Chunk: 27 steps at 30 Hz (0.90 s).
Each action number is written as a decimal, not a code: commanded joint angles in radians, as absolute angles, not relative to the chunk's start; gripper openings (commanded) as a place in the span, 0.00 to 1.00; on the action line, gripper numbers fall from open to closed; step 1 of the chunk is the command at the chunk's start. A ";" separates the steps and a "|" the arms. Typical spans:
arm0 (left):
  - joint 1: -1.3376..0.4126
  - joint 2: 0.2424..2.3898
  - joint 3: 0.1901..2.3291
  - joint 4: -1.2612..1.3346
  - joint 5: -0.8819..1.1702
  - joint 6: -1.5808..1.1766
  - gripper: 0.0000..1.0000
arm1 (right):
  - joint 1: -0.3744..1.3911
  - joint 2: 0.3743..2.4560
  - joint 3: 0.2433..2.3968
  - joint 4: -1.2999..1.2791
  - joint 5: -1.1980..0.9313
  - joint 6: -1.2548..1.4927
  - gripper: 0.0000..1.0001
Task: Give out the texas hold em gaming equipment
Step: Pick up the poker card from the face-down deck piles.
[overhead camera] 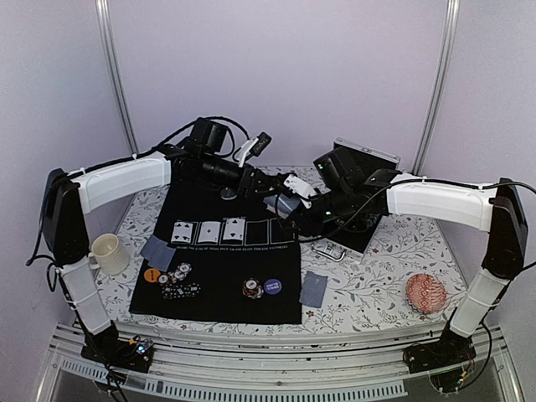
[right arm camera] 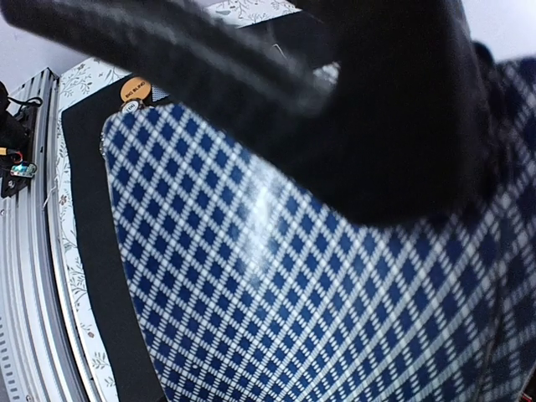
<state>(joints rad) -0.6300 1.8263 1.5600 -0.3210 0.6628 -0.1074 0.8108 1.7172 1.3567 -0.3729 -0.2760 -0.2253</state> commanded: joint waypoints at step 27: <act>-0.641 1.752 1.578 -0.421 0.606 -0.023 0.00 | 0.815 1.710 1.375 -0.348 -0.274 -0.226 0.37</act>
<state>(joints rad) -0.6449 1.7893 1.5848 -0.4316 0.5598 -0.0204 0.8097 1.7187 1.3567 -0.3756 -0.2604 -0.2211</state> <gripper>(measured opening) 0.113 0.372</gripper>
